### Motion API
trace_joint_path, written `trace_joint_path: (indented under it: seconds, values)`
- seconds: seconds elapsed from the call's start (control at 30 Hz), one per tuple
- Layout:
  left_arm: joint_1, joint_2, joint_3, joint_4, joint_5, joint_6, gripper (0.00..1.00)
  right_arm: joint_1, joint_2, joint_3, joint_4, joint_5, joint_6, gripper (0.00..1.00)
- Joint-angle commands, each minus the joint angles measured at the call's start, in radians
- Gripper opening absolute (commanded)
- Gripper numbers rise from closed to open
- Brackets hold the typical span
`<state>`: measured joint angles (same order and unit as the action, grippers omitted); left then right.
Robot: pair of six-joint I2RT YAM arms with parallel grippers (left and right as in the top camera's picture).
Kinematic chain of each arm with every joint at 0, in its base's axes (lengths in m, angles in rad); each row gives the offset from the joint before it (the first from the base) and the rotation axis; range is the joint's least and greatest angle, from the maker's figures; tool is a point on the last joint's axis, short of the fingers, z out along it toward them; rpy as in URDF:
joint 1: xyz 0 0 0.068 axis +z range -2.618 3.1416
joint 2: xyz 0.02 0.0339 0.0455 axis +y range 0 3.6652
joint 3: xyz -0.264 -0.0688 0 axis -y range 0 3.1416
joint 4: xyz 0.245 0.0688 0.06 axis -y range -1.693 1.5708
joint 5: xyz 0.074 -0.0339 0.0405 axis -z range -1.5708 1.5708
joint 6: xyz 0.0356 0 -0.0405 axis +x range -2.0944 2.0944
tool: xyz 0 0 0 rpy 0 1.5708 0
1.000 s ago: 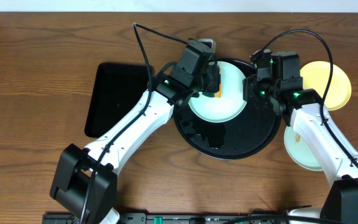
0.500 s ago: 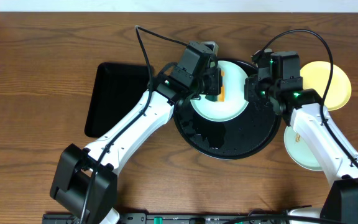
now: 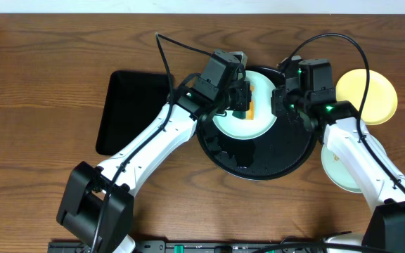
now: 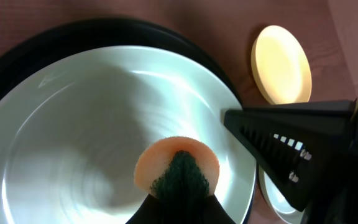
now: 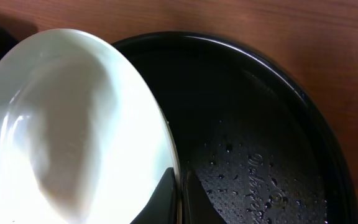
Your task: Clean dirty plates on tray and stack at the side
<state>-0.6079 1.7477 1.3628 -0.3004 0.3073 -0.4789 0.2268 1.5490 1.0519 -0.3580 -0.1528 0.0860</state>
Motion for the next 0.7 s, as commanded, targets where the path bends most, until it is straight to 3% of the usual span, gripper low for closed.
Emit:
trace_joint_path:
  seconds: [0.0,0.3,0.53,0.67]
  values:
    - [0.008,-0.003,-0.009,0.026,-0.029,-0.012,0.08,0.01,-0.004,0.005,0.003,0.024,-0.014,0.01]
    - [0.142,-0.1,0.014,-0.012,-0.019,0.036,0.07,0.011,-0.004,0.005,0.034,0.074,-0.013,0.01]
    - [0.375,-0.16,0.014,-0.285,-0.04,0.253,0.07,0.022,-0.004,0.005,0.037,0.128,-0.013,0.01]
    - [0.497,-0.139,0.013,-0.414,-0.1,0.304,0.08,0.043,-0.005,0.005,0.051,0.201,-0.013,0.01]
